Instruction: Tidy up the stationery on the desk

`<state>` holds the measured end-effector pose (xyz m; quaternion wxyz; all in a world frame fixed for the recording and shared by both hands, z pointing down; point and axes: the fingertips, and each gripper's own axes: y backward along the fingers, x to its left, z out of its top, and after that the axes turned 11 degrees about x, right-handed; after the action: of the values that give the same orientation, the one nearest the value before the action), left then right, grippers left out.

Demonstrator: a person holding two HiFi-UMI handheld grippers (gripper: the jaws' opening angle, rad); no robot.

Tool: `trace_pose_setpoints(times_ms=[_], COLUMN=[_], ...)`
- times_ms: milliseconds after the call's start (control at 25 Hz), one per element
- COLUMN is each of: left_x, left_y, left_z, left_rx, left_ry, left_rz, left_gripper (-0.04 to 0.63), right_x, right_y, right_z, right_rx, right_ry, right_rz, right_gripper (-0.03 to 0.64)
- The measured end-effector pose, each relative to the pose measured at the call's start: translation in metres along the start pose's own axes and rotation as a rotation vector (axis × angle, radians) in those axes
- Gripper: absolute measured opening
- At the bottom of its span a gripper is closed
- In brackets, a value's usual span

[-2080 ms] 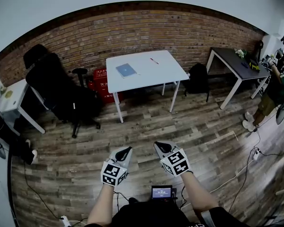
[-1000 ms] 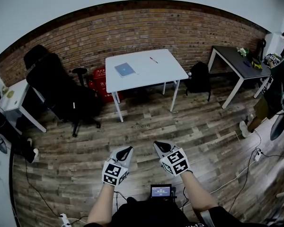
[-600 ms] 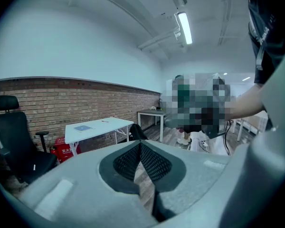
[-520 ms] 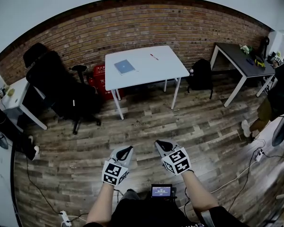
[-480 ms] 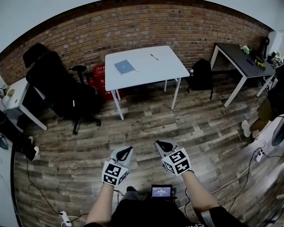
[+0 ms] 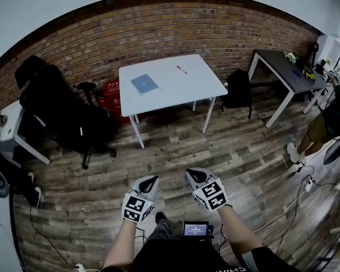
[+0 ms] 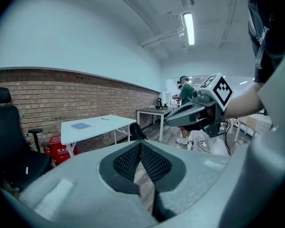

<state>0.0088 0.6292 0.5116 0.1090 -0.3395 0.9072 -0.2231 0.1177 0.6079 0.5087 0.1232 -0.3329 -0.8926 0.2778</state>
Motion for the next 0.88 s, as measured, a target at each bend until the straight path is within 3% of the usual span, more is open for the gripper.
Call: trace_pose_setpoints(times_ms=[440, 880], left_x=[0.116, 0.172], left_y=[-0.044, -0.080], left_z=[0.019, 0.029], left_rx=[-0.017, -0.026], left_ry=[-0.006, 0.007], left_rz=[-0.056, -0.087], left_gripper=[0.011, 0.011], right_x=[-0.030, -0.055], right_y=[-0.091, -0.138], right_z=[0.069, 0.095], right_rx=[0.025, 0.036], right_ry=[-0.030, -0.054], right_rz=[-0.056, -0.079], right_gripper=[0.008, 0.008])
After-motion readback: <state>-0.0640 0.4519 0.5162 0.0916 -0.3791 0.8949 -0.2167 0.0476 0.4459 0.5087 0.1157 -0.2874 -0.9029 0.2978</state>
